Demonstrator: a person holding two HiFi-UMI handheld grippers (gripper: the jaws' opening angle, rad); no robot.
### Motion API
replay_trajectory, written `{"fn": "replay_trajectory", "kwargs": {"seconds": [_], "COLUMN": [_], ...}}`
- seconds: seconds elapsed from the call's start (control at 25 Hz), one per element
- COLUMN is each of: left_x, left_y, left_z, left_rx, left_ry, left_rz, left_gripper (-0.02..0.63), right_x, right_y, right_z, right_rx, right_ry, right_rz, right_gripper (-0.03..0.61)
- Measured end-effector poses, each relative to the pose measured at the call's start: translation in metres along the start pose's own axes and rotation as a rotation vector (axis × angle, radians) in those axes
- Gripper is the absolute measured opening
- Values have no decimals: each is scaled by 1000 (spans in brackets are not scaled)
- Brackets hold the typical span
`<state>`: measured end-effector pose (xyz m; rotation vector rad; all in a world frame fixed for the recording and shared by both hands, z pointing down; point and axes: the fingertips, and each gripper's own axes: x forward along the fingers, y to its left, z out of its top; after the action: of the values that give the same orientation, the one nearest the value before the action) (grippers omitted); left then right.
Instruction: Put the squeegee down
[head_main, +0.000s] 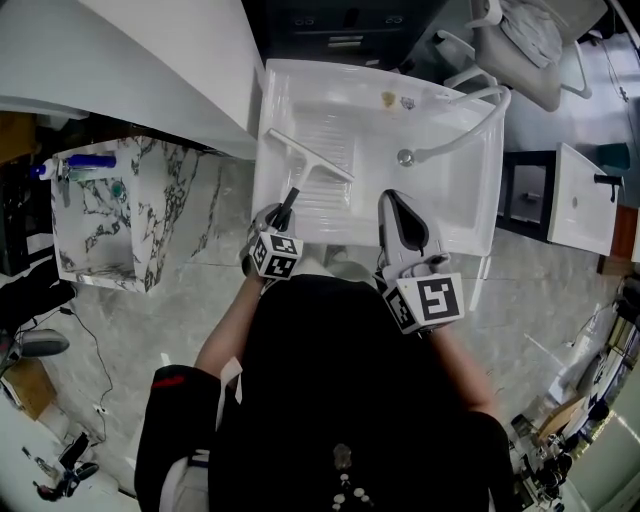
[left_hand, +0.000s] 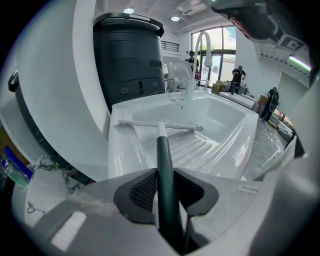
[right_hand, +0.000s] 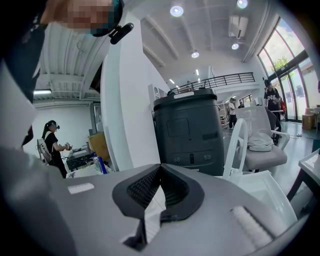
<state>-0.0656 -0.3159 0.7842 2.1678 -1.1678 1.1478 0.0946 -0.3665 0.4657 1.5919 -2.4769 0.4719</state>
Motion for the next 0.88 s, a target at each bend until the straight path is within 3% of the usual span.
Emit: {"fn": "replay_trajectory", "kwargs": {"seconds": [0.88], "left_x": [4], "left_y": [1], "left_z": [-4], "left_rx": [55], "left_ry": [36], "left_rz": [61], "left_gripper": [121], "right_x": [-5], "right_y": [7], "right_z": [1], "right_rx": [-5], "right_ry": [-9], "right_rz": [-12], "right_gripper": [2]}}
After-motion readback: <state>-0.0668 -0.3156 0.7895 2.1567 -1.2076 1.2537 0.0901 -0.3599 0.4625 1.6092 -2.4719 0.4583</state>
